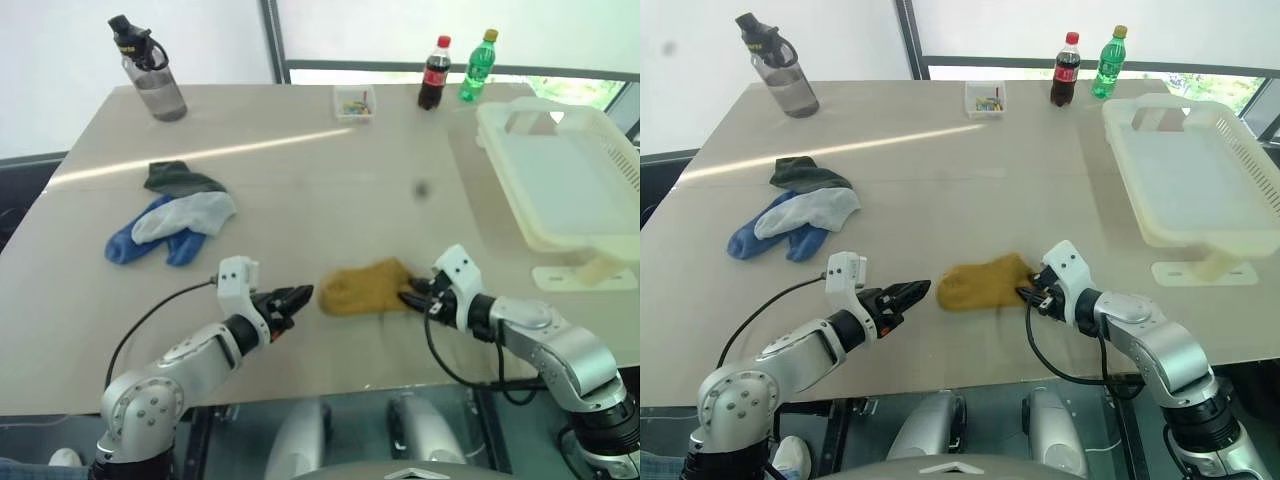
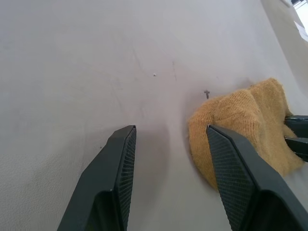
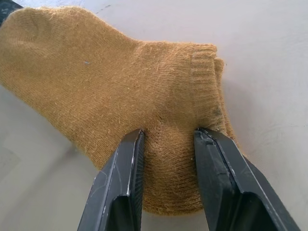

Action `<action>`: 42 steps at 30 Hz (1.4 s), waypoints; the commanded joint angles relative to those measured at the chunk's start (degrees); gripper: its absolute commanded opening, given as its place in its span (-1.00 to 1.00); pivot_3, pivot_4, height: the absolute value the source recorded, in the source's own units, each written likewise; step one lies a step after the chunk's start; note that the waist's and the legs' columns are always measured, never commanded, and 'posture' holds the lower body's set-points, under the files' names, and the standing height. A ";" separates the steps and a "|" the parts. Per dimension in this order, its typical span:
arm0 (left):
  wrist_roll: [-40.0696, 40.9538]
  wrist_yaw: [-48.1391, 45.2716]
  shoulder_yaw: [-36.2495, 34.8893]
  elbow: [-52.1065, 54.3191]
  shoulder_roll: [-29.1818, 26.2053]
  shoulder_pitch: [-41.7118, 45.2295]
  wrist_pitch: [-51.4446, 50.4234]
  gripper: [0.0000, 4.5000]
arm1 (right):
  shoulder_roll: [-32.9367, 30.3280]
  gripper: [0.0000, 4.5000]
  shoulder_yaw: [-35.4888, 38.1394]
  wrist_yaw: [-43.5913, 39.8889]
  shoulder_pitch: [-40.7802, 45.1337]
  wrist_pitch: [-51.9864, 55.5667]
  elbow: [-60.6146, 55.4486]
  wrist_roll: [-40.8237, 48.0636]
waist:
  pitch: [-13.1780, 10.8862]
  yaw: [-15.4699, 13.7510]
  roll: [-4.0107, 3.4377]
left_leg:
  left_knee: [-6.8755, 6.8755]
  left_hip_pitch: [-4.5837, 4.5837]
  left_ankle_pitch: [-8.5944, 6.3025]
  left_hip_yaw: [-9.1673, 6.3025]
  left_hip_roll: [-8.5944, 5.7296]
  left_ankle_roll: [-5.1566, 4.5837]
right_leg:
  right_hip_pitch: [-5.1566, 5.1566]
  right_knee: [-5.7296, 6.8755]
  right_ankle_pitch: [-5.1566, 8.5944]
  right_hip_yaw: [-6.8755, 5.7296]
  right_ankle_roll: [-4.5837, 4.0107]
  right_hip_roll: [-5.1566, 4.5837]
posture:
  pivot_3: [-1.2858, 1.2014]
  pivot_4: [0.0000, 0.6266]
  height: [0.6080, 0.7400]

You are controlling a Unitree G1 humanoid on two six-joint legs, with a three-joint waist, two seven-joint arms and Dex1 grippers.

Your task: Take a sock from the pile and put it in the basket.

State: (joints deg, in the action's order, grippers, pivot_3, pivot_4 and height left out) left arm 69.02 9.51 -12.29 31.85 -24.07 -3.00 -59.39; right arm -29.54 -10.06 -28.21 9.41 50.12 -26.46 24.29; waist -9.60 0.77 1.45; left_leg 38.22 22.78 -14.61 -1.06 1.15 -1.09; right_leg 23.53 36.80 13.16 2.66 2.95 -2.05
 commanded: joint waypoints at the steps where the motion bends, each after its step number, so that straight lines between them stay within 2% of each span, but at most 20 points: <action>1: 5.13 0.29 1.19 -1.59 0.13 -0.22 -2.77 0.09 | 0.34 -0.25 -0.48 0.86 -0.81 2.00 1.92 -0.85 | 0.10 0.02 0.00 | 0.00 0.00 0.00 0.01 0.01 0.00 | 0.00 0.00 0.00 0.01 0.00 0.00 | 0.03 -0.52 1.00; 4: 10.29 0.16 0.52 -2.26 0.95 0.49 -1.42 0.44 | 0.55 -0.25 -0.40 0.99 -1.06 1.92 1.81 -1.10 | 0.17 -0.01 0.02 | 0.00 0.00 0.00 0.04 0.00 0.00 | 0.00 0.00 -0.01 0.01 -0.01 0.00 | 0.03 -0.52 1.00; 6: 13.59 0.52 -0.26 -2.62 1.18 0.35 -0.20 0.87 | 0.65 -0.25 -0.35 1.08 -1.38 1.87 1.64 -1.27 | 0.18 -0.03 0.03 | 0.00 -0.02 0.00 0.04 0.01 0.00 | 0.00 0.00 -0.01 0.02 -0.01 -0.01 | 0.03 -0.52 1.00; 7: 14.91 0.85 -0.70 -3.04 1.13 0.27 0.29 0.99 | 0.69 -0.25 -0.37 1.15 -1.55 1.84 1.53 -1.34 | 0.18 -0.03 0.03 | 0.00 -0.01 0.00 0.04 0.01 0.00 | 0.00 0.00 -0.01 0.02 -0.01 -0.01 | 0.03 -0.52 1.00; 16: 14.02 3.72 4.00 -7.31 -2.17 1.54 -1.85 0.99 | 1.58 -0.25 -0.58 1.78 -1.43 1.91 1.40 -1.81 | 0.34 -0.04 -0.02 | 0.00 -0.03 0.00 0.08 0.00 0.00 | 0.00 0.00 0.00 0.05 -0.01 -0.01 | 0.03 -0.52 1.00; 20: 13.62 1.97 5.92 -10.42 -0.72 3.74 -1.24 0.99 | 1.83 -0.25 -0.51 1.87 -1.49 2.01 1.33 -1.99 | 0.75 -0.08 -0.17 | 0.00 -0.10 0.00 0.09 0.01 0.01 | 0.00 0.00 0.04 0.06 0.05 -0.01 | 0.03 -0.52 1.00; 24: 12.34 -1.83 8.65 -17.58 3.22 8.47 -1.75 0.99 | 2.46 -0.25 -1.13 1.94 -1.15 2.02 1.46 -2.33 | 1.07 -0.33 -0.32 | 0.01 -0.12 0.00 0.08 -0.15 0.01 | -0.02 -0.01 0.09 0.04 0.13 -0.02 | 0.03 -0.52 1.00; 27: 12.81 -5.53 8.98 -18.88 3.20 8.68 -3.80 0.99 | 2.85 -0.25 -0.95 1.98 -0.72 2.31 0.98 -2.27 | 1.12 -0.11 -0.34 | 0.01 -0.13 0.00 0.09 -0.18 0.01 | -0.02 -0.01 0.09 0.04 0.14 -0.01 | 0.03 -0.52 1.00; 34: 22.45 -12.88 5.49 -19.90 2.63 7.52 -4.87 0.99 | 3.14 -0.25 -0.72 2.33 -1.14 2.35 0.80 -2.78 | 1.07 0.04 -0.35 | -0.05 -0.03 -0.01 0.16 -0.11 0.00 | 0.02 -0.06 0.04 0.12 0.05 -0.02 | 0.03 -0.52 1.00; 42: 32.39 -16.05 4.33 -16.71 2.31 7.58 -2.53 0.99 | 3.45 -0.25 -0.63 2.58 -1.20 2.44 0.81 -2.93 | 0.90 0.07 -0.26 | -0.05 0.01 -0.01 0.14 0.05 0.00 | 0.07 -0.07 0.11 0.10 0.15 -0.04 | 0.03 -0.52 1.00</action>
State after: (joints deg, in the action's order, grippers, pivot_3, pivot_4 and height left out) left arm 98.66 -5.09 -7.16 12.65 -21.81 4.38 -62.95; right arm -26.26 -10.24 -26.35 9.00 51.16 -26.73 21.90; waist -8.70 0.84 1.19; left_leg 38.17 22.80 -14.62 -0.91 1.20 -1.09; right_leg 23.61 36.72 13.27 2.76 3.10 -2.09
